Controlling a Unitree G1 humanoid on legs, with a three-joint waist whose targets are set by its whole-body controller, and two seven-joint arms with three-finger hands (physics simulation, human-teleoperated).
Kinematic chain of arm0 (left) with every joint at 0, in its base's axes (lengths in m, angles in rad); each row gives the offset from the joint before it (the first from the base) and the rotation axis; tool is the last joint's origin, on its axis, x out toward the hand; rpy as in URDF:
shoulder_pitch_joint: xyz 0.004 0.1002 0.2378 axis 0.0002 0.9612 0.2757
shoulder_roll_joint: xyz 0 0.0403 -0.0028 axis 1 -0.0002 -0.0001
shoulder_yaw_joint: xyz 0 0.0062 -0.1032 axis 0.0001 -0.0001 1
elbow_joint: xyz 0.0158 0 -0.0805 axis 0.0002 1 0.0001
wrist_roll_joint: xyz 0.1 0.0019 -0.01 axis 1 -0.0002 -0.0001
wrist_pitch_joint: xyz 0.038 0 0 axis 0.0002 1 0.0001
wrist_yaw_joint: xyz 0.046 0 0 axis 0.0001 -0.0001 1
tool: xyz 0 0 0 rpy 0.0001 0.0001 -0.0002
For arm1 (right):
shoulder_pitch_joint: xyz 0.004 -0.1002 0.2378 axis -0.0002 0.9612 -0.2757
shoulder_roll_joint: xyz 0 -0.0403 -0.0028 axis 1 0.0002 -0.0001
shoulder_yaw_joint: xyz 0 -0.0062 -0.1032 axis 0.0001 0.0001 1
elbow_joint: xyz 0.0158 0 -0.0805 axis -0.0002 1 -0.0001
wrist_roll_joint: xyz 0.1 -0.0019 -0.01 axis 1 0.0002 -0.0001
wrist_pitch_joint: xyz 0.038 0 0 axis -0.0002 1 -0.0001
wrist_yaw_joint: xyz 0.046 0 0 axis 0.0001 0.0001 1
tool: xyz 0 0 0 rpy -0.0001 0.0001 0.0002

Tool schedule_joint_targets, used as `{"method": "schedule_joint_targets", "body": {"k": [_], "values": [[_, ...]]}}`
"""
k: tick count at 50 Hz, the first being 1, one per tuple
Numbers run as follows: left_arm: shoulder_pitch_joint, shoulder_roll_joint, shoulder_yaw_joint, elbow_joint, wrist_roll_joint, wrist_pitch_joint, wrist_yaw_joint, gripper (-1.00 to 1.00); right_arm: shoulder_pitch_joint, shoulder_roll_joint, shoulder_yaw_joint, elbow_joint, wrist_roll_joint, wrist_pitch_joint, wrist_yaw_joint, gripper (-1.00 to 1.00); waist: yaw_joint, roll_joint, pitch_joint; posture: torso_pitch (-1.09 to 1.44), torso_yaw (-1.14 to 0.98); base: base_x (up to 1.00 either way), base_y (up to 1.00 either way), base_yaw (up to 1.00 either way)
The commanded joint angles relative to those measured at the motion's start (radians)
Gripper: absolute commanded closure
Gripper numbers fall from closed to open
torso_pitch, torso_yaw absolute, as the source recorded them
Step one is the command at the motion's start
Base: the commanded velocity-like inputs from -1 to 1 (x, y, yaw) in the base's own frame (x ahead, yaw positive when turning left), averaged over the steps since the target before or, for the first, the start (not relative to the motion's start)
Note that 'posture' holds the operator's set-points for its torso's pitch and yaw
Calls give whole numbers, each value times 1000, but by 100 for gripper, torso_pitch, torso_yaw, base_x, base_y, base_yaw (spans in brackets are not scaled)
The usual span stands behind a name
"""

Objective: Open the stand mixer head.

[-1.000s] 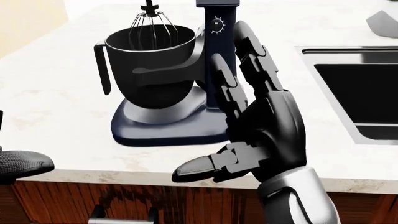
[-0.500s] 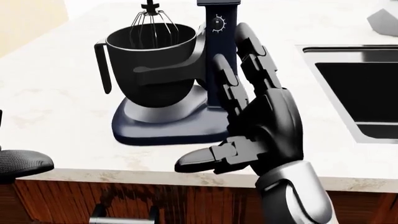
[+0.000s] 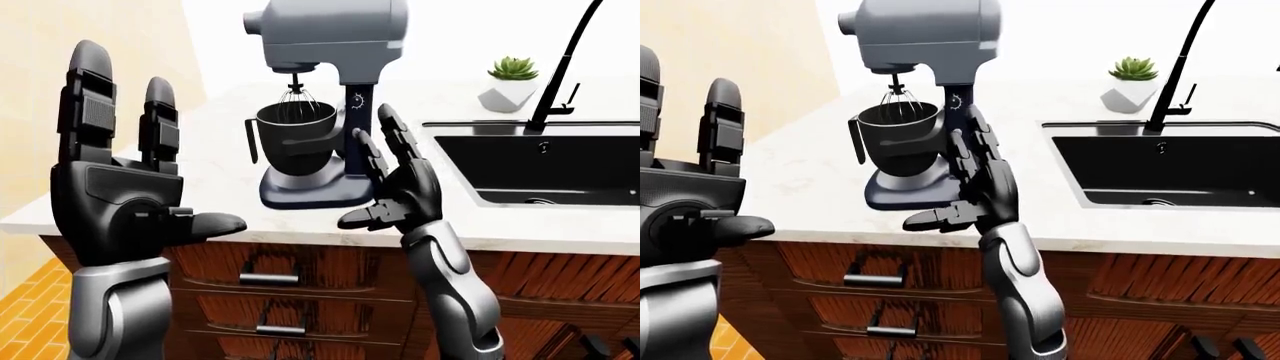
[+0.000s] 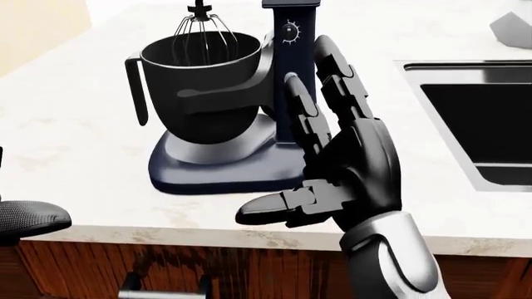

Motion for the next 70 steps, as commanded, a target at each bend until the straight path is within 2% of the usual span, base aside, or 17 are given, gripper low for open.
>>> {"method": "schedule_joint_targets", "body": {"k": [1, 70], "values": [[-21, 7, 5, -18, -3, -17, -2, -100, -31, 2, -2, -28, 4, -28, 6, -100, 0, 3, -4, -33, 0, 0, 0, 0], [-29, 18, 13, -29, -16, -11, 11, -100, -118, 5, -23, 186, -24, -142, 32, -100, 1, 6, -4, -33, 0, 0, 0, 0]]}}
